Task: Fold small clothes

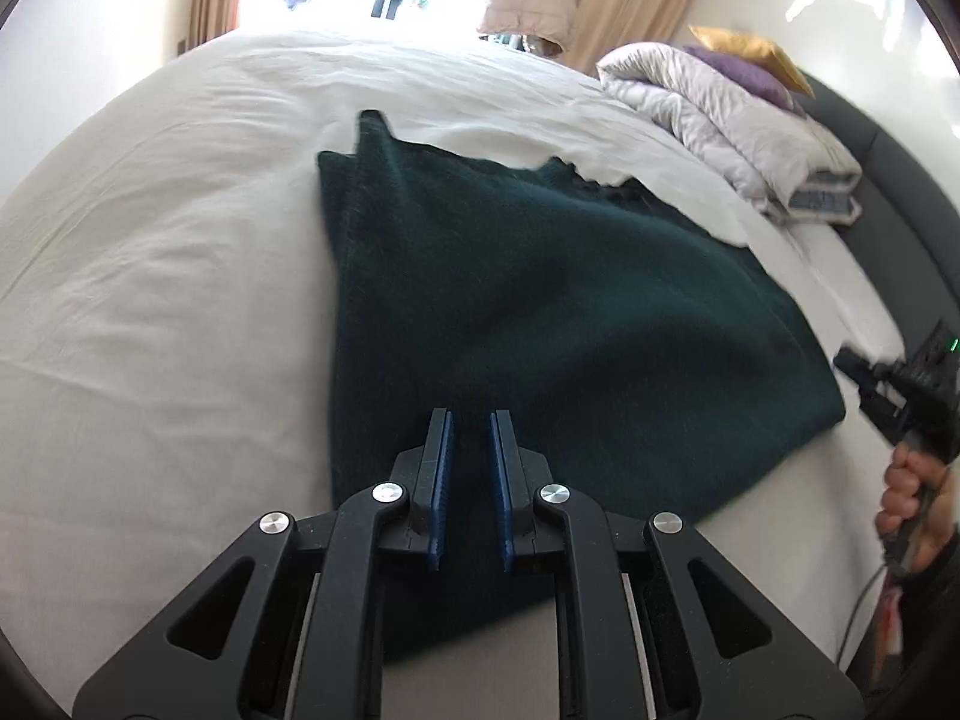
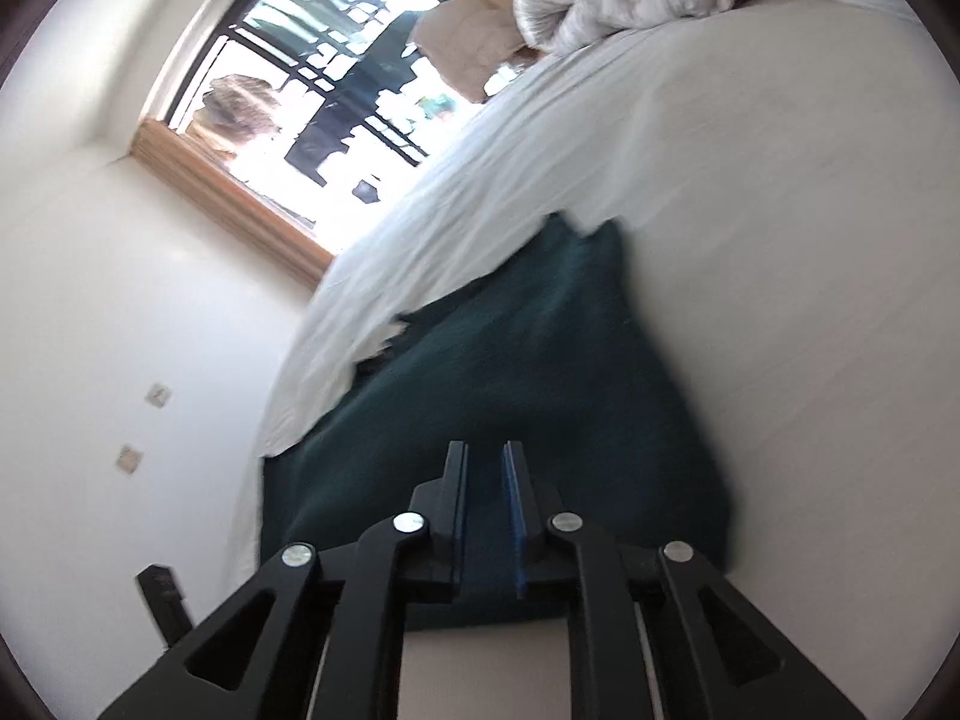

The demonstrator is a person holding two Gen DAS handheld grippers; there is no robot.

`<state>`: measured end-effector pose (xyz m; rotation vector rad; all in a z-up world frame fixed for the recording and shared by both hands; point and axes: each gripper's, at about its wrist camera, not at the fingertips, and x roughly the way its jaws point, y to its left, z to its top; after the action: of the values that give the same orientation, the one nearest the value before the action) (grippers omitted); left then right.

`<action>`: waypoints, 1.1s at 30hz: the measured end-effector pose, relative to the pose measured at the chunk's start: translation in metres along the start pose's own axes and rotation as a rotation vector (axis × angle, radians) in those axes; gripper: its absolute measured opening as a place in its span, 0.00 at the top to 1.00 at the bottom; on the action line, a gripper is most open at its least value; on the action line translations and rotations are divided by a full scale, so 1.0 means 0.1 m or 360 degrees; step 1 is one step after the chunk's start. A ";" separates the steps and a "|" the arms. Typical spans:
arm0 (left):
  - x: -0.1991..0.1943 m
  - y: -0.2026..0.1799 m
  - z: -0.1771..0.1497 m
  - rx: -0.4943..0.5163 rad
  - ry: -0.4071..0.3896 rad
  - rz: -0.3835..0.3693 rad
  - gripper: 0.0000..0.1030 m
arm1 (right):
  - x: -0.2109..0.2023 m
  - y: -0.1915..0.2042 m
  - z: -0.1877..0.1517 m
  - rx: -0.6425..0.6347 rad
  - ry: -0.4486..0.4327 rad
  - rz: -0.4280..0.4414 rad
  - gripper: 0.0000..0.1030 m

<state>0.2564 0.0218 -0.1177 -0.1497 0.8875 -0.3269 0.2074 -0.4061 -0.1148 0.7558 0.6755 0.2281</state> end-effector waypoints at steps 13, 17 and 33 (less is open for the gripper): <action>-0.08 0.09 -0.25 -0.0113 -0.0022 -0.0069 0.88 | 0.96 0.26 -0.56 0.0069 0.0427 0.0200 0.96; -0.06 0.18 -0.25 -0.0178 -0.0036 -0.0129 0.88 | 0.47 -0.28 -0.19 0.0207 0.0173 -0.0004 0.98; -0.84 0.33 -0.93 -0.0989 -0.0411 -0.0547 0.12 | 0.37 0.55 -0.07 -0.0007 0.0014 0.0077 0.41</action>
<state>0.1420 0.0819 -0.1230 -0.9071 0.6800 -0.3321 0.2332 -0.3470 -0.0980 0.7679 0.6652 0.2773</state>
